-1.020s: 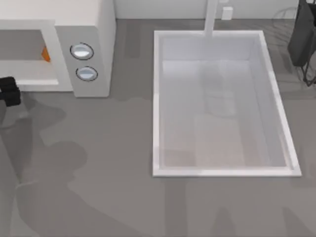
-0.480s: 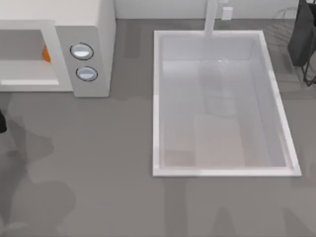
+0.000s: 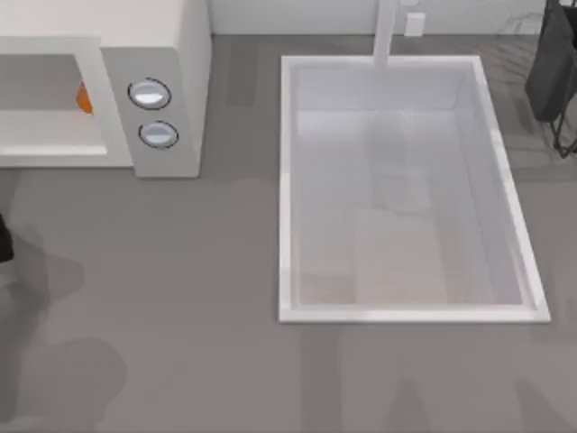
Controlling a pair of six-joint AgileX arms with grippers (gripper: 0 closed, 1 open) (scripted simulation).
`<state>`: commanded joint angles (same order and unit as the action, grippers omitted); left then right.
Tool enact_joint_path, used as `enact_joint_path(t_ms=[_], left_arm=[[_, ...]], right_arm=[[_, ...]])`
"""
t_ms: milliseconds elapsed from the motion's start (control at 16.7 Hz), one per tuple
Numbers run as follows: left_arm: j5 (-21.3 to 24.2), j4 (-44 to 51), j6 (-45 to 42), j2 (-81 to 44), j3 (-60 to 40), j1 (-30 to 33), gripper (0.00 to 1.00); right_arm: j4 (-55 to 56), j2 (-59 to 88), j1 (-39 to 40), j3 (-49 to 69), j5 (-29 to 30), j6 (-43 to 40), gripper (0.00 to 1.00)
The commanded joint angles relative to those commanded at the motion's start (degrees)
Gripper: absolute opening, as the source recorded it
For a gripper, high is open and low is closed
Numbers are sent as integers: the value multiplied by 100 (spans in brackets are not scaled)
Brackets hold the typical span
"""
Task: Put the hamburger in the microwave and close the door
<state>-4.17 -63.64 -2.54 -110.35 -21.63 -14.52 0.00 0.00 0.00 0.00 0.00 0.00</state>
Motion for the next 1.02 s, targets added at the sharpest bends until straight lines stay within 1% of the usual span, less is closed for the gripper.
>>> enact_joint_path(t_ms=[180, 420, 1020], left_arm=[[-10, -19, -6, 244, -180, 0, 100], [-26, 365, -10, 738, -398, -1, 100], [-47, 2370, -2, 2170, -686, -9, 100]], right_arm=[[0, 0, 0, 0, 0, 0, 100], [0, 0, 0, 0, 0, 0, 100], [0, 0, 0, 0, 0, 0, 100]])
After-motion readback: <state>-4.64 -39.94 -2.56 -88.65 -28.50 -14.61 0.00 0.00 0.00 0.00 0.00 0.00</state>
